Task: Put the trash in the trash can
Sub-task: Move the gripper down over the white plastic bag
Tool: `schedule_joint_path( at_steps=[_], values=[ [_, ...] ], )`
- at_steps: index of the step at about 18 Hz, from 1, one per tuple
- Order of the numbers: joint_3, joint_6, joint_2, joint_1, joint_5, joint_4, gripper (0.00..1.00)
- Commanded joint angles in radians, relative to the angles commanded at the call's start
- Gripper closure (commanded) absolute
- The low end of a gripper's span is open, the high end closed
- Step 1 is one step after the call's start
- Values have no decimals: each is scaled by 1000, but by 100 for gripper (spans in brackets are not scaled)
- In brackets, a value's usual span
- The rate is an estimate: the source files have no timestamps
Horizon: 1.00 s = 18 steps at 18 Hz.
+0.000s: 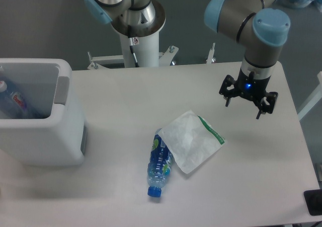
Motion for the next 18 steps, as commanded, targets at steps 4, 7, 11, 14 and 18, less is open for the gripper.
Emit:
schedule_joint_path(
  at_steps=[4,7,11,14,18],
  values=[
    [-2,-5,-2,-12,-1,2,0],
    [-20,-54,-12,-37,-34,15,0],
    [-84,-113,-18,-57,-34,54,0],
    [-165,-106,15,-72,-34,64,0],
    [-259,-106,55,-138,-20,78,0]
  ],
)
